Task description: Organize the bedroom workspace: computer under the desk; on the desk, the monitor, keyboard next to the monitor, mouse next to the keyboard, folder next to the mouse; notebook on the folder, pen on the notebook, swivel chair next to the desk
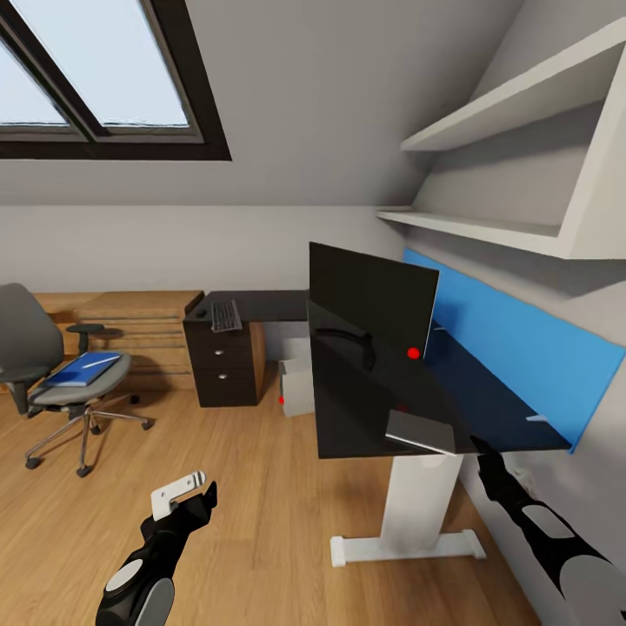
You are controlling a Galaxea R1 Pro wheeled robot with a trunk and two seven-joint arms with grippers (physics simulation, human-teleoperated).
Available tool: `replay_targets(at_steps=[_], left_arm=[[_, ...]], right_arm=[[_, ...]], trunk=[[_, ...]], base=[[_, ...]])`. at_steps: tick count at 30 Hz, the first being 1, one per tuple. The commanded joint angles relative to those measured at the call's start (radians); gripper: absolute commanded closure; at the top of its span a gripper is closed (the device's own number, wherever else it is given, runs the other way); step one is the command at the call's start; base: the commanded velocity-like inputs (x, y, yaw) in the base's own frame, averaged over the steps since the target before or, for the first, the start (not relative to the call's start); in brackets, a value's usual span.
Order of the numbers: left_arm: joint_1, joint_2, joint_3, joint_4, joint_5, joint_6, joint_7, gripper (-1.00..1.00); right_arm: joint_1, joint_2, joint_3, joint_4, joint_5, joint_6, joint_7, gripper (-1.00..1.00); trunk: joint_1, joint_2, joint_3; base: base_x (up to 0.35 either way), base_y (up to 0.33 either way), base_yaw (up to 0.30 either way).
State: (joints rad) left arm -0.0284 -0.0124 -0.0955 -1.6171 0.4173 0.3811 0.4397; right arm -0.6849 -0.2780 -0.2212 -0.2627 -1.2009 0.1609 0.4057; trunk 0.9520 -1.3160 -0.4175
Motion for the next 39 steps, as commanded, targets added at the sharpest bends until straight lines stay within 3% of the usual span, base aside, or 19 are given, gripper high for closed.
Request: replay_targets(at_steps=[1, 39], left_arm=[[-0.001, 0.000, -0.001, -0.001, 0.009, 0.002, 0.008, -1.00], [-0.001, -0.011, -0.006, 0.000, 0.008, 0.002, 0.008, -1.00]], right_arm=[[-0.001, 0.000, -0.004, 0.001, -0.011, 0.010, 0.004, -1.00], [-0.001, 0.011, 0.008, -0.003, -0.001, 0.002, 0.006, -1.00]], trunk=[[0.004, -0.008, -0.004], [0.150, -0.274, -0.123]], base=[[0.000, 0.000, 0.000], [0.000, 0.000, 0.000]])
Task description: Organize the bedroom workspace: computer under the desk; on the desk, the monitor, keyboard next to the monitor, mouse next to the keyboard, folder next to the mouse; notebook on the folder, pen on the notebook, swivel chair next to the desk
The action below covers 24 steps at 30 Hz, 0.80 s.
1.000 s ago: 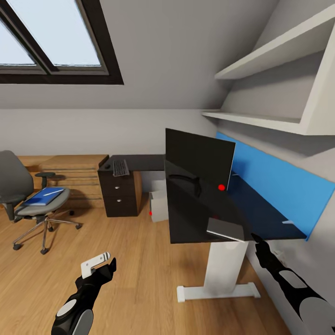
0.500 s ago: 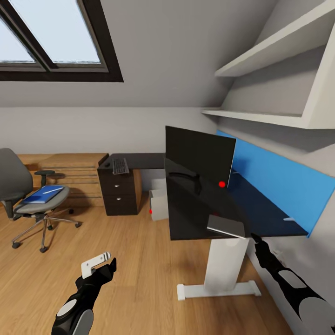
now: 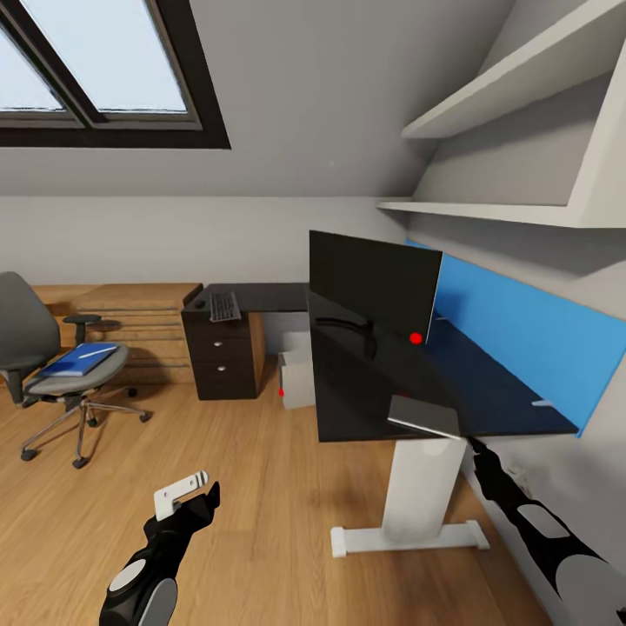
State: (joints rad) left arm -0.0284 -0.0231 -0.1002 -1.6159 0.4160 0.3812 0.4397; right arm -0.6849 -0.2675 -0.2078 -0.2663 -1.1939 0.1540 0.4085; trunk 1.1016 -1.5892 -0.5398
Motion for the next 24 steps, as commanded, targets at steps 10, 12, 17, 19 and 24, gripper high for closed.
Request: replay_targets(at_steps=[10, 12, 17, 19, 24], left_arm=[[-0.001, 0.001, 0.000, 0.005, 0.012, 0.002, 0.008, -1.00], [-0.001, 0.001, 0.000, 0.006, 0.012, 0.002, 0.007, -1.00], [-0.001, 0.003, 0.000, 0.007, 0.009, -0.002, 0.005, -1.00], [-0.001, 0.003, 0.000, 0.007, 0.009, -0.002, 0.005, -1.00], [-0.001, 0.003, 0.000, 0.007, 0.010, 0.000, 0.005, -1.00]], right_arm=[[-0.001, 0.007, -0.004, 0.000, -0.006, 0.009, 0.003, -1.00], [-0.001, 0.007, -0.004, 0.000, -0.006, 0.009, 0.003, -1.00], [-0.001, 0.008, -0.004, 0.001, -0.006, 0.009, 0.003, -1.00], [-0.001, 0.008, -0.004, 0.001, -0.006, 0.009, 0.003, -1.00], [-0.001, 0.008, -0.004, 0.001, -0.006, 0.009, 0.003, -1.00]], trunk=[[0.004, -0.008, -0.004], [0.004, -0.008, -0.004], [0.004, -0.008, -0.004], [0.004, -0.008, -0.004], [0.004, -0.008, -0.004]], base=[[0.000, 0.000, 0.000], [0.000, 0.000, 0.000], [0.095, 0.000, 0.000], [0.215, 0.000, 0.000], [0.078, 0.000, 0.000]])
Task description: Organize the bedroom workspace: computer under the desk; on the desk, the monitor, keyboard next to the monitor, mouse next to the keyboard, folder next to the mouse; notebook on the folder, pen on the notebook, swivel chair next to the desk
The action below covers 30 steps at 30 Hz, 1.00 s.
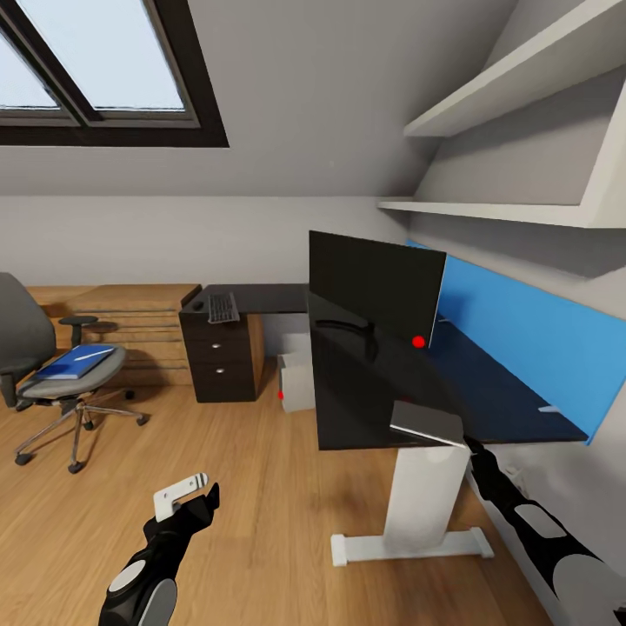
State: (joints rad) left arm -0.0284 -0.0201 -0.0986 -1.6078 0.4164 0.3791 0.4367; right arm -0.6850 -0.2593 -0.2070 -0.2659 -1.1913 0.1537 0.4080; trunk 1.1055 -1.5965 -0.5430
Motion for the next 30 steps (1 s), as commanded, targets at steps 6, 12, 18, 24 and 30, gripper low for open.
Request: replay_targets(at_steps=[6, 12, 18, 24, 30], left_arm=[[-0.001, 0.000, -0.001, -0.001, 0.010, 0.003, 0.008, -1.00], [-0.001, 0.000, -0.001, -0.001, 0.011, 0.004, 0.008, -1.00], [-0.001, 0.001, -0.001, -0.001, 0.011, 0.004, 0.008, -1.00], [-0.001, 0.001, -0.001, -0.001, 0.012, 0.004, 0.008, -1.00], [-0.001, 0.001, 0.000, -0.001, 0.012, 0.004, 0.008, -1.00]], right_arm=[[-0.001, 0.000, -0.005, 0.000, -0.008, 0.008, 0.003, -1.00], [-0.001, 0.000, -0.006, 0.000, -0.008, 0.001, 0.003, -1.00], [-0.001, 0.000, -0.006, 0.000, -0.008, 0.000, 0.003, -1.00], [-0.001, 0.000, -0.006, 0.000, -0.008, 0.000, 0.003, -1.00], [-0.001, 0.000, -0.006, 0.001, -0.008, 0.000, 0.003, -1.00]], trunk=[[0.000, -0.001, -0.001], [0.000, -0.001, -0.001], [0.000, -0.001, -0.001], [0.000, -0.001, -0.001], [0.000, -0.001, -0.001]], base=[[0.090, 0.000, 0.000], [0.111, 0.000, 0.000], [0.063, 0.000, 0.000], [0.098, 0.000, 0.000], [0.018, 0.000, 0.000]])
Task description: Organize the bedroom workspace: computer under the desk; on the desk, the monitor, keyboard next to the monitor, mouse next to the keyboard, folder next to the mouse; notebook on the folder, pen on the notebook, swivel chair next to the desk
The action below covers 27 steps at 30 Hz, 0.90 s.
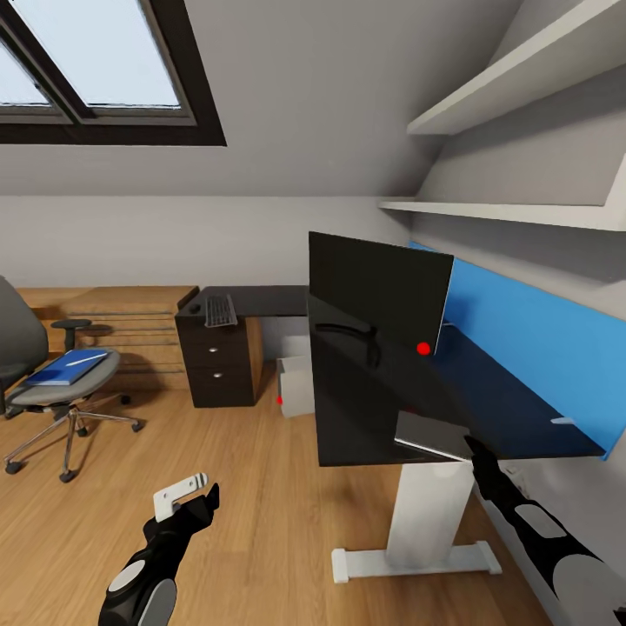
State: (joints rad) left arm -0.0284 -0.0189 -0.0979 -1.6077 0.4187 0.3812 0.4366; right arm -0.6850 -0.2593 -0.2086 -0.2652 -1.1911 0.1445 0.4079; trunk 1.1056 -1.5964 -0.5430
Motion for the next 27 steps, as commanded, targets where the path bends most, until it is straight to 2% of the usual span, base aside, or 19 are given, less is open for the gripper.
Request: replay_targets(at_steps=[1, 6, 15, 18, 27], left_arm=[[-0.001, 0.000, -0.001, -0.001, 0.009, 0.002, 0.008, -1.00], [-0.001, 0.000, -0.001, -0.001, 0.009, 0.002, 0.008, -1.00], [-0.001, 0.000, -0.001, -0.001, 0.009, 0.002, 0.008, -1.00], [-0.001, 0.000, -0.001, -0.001, 0.009, 0.002, 0.008, -1.00], [-0.001, 0.000, -0.001, -0.001, 0.009, 0.002, 0.008, -1.00]], right_arm=[[-0.001, 0.000, -0.005, 0.001, -0.008, 0.009, 0.003, -1.00], [-0.001, 0.001, -0.005, 0.001, -0.010, 0.010, 0.003, -1.00], [-0.001, 0.028, -0.003, -0.001, -0.009, 0.013, 0.003, -1.00], [-0.001, 0.038, 0.012, -0.003, -0.009, 0.013, 0.003, -1.00], [-0.001, 0.041, 0.036, -0.003, -0.008, 0.011, 0.003, -1.00]], trunk=[[0.000, -0.001, -0.001], [0.000, -0.001, -0.001], [0.000, -0.001, -0.001], [0.000, -0.001, -0.001], [0.000, -0.001, -0.001]], base=[[0.006, 0.000, 0.000], [0.002, 0.000, 0.000], [0.000, 0.000, 0.000], [0.000, 0.000, 0.000], [0.000, 0.000, 0.000]])
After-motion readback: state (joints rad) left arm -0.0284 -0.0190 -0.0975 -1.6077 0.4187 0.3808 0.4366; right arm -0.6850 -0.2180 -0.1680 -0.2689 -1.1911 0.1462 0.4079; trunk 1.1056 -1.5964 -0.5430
